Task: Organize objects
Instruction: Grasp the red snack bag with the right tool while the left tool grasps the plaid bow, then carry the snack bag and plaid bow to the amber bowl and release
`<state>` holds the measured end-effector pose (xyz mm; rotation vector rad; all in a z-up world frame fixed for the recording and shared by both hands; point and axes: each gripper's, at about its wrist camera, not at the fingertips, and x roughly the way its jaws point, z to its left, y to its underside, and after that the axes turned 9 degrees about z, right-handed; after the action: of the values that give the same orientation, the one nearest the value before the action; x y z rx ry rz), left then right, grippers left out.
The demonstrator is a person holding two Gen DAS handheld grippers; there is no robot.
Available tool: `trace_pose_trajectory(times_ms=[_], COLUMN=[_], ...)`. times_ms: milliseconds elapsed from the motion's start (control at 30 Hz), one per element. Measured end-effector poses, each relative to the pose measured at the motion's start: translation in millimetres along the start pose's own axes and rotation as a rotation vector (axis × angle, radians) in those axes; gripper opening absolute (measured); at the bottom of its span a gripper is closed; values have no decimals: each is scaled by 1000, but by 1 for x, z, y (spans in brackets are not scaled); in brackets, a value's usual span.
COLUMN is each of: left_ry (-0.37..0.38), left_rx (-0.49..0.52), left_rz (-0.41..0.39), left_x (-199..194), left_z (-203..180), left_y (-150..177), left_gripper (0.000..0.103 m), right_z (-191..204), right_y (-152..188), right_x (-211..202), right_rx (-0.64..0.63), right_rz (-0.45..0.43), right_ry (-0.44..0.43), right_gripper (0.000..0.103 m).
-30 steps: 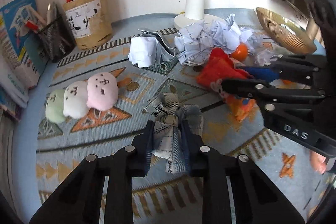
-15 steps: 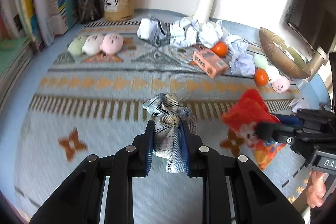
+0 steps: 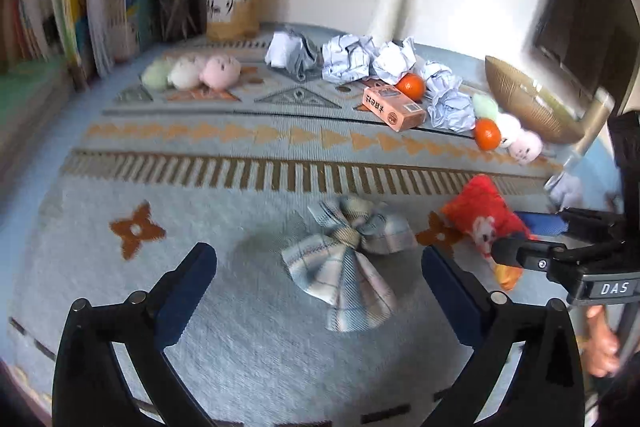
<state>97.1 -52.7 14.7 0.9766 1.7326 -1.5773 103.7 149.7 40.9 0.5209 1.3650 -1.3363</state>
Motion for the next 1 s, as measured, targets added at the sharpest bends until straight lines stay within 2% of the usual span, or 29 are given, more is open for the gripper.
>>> trace_pose_trajectory(times_ms=[67,133,167,200,233,267,300,333,400,433,600,667,767,1000], left_ry=[9,15,1,-16,-30,-49,-46,-32,-34,-49,-102,-125,-172,-170], left_rx=[28,52,69,92,107,119,125,119,90,77,52,61,121,247], left_rz=[38,54,53,43,38,32,27,29,29,24,-31,-58,-109,-215], left_x=[6,9,10,10,10,10,9,8,7,5,-17,-27,-41,-55], left_z=[-4,-9,-12,-16,-19,-22,-23,-23,-23,-26,-46,-60,-92,-173], left_y=[-2,-3,-2,-2,-1,-1,-1,-1,-3,-5,-19,-27,-42,-79], left_gripper=[100,91,80,62,55,37,27,23,22,22,22,22,22,22], right_z=[5,15,20,25,30,35,37,40,42,43,33,27,13,-52], right_y=[0,0,-1,-1,-1,0,1,3,6,7,10,11,13,14], right_x=[3,6,9,11,14,17,19,20,16,15,-11,-31,-64,-129], right_rx=[-7,-36,-50,-57,-70,-83,-92,-98,-110,-114,-81,-70,-39,115], right_rz=[-5,-7,-8,-8,-10,-14,-18,-30,-50,-57,-121,-166,-241,-335], right_ry=[29,69,94,122,161,198,223,235,227,234,204,221,279,337], right_gripper=[63,62,62,62,62,62,61,48,37,35,34,34,34,34])
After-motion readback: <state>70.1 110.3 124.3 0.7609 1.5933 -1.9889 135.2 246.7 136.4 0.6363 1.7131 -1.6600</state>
